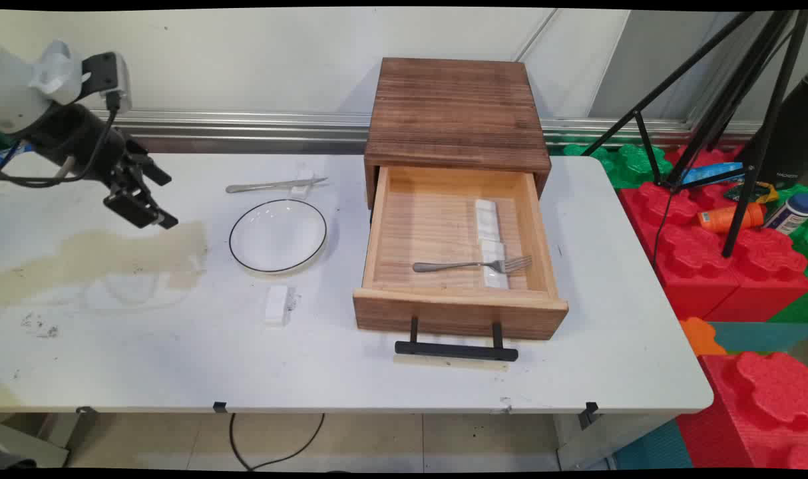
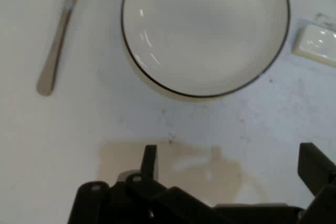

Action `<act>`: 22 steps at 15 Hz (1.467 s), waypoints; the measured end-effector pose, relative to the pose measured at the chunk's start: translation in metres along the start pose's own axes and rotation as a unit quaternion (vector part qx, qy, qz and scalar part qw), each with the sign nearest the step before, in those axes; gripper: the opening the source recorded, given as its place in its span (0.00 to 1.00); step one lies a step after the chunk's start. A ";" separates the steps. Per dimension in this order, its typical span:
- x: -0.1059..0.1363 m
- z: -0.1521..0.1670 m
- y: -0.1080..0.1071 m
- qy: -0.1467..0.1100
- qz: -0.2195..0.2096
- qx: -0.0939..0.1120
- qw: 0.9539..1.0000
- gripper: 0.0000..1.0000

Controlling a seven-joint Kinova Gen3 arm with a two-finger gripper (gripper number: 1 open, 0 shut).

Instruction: Pick up the knife from the left of the white plate

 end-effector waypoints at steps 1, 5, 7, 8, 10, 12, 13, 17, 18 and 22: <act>0.003 0.001 -0.004 0.001 0.001 0.005 1.000 1.00; 0.026 0.011 -0.026 0.003 0.007 0.025 1.000 1.00; 0.036 0.016 -0.036 0.002 0.008 0.032 0.999 1.00; 0.042 0.020 -0.042 0.001 0.010 0.037 0.999 1.00; 0.052 0.026 -0.052 -0.003 0.013 0.043 0.999 1.00; 0.061 0.034 -0.063 -0.008 0.018 0.048 0.999 1.00; 0.067 0.040 -0.070 -0.012 0.023 0.050 0.998 1.00; 0.091 0.068 -0.093 -0.032 0.044 0.050 0.997 1.00; 0.096 0.074 -0.097 -0.037 0.049 0.048 0.997 1.00; 0.113 0.104 -0.117 -0.055 0.068 0.041 0.995 1.00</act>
